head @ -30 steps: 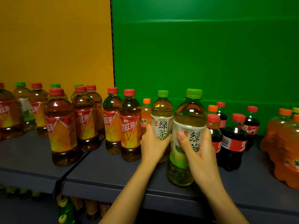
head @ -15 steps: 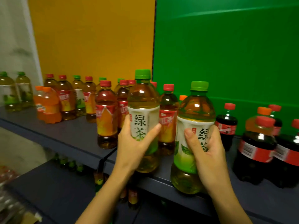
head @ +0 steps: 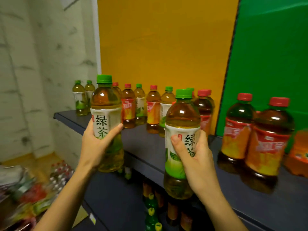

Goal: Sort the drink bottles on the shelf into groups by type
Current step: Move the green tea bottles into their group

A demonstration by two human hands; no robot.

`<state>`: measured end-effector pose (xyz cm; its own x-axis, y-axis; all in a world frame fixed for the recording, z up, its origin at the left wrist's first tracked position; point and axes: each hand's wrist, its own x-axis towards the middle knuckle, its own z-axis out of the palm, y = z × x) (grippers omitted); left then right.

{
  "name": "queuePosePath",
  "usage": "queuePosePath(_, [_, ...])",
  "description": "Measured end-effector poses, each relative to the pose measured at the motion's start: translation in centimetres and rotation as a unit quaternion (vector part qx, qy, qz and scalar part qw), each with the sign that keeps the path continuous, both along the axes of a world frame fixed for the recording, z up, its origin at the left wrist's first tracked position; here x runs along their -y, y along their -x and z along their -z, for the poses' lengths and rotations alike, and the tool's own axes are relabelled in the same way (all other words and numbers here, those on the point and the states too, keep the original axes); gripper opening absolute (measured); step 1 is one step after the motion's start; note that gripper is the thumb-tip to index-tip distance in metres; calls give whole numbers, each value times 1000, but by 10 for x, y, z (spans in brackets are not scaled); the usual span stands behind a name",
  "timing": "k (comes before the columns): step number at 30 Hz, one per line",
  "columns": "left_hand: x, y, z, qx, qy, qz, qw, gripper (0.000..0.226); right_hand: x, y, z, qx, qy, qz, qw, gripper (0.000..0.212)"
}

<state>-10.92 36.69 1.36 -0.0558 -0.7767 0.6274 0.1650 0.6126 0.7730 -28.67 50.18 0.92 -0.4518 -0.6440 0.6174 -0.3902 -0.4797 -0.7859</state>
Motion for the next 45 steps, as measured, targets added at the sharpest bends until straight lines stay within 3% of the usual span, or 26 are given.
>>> queuePosePath(16, [206,-168,3,79,-7,-69,994,33,248,-158,-5,32,6,-51,998,60])
queuePosePath(21, [267,-199,8,80,-4,-106,991,43,321,-191,-2,22,10,-55,998,57])
queuePosePath(25, [329,-219,8,73,4,-124,990,37,386,-213,1,30,22,-34,999,62])
queuePosePath(32, [461,-229,-5,103,24,-122,987,65,491,-233,1,22,49,43,998,68])
queuePosePath(38, [529,-223,-7,109,38,-117,986,45,558,-238,-1,25,49,102,993,62])
queuePosePath(45, [587,-203,-2,105,21,-42,993,42,600,-236,6,18,16,181,983,66])
